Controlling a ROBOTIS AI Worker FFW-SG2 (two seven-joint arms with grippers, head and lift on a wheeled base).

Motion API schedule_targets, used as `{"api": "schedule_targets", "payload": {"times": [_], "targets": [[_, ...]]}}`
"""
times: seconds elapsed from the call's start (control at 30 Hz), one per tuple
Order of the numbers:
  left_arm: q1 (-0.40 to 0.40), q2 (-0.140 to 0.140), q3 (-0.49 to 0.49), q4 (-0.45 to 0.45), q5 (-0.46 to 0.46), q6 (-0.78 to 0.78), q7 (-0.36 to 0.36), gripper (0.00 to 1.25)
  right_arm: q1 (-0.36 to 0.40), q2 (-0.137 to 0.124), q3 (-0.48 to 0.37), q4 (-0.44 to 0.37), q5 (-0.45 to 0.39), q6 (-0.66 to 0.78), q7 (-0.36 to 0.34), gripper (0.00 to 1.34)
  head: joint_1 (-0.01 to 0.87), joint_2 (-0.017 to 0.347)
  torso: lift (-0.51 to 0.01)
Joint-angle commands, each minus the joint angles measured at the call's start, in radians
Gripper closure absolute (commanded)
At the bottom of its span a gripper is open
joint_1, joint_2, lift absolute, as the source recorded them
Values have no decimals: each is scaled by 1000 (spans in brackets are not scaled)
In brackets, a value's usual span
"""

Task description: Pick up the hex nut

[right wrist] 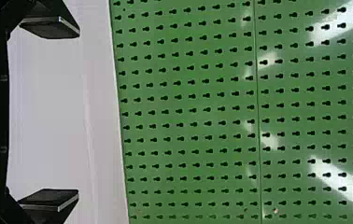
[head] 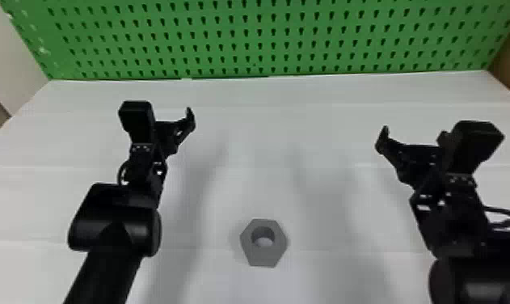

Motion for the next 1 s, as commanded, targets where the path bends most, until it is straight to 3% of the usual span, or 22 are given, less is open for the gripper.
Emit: {"api": "schedule_targets", "payload": {"times": [0.0, 0.43, 0.97], "targets": [[1, 0, 1, 0, 1, -2, 0, 87, -2, -2, 2, -2, 1, 0, 0, 96, 785, 138, -92], [4, 0, 4, -3, 1, -2, -1, 87, 0, -8, 12, -56, -1, 63, 0, 96, 785, 138, -92], [13, 0, 36, -9, 6, -2, 7, 87, -60, -31, 55, -295, 1, 468, 0, 96, 785, 138, -92]]}}
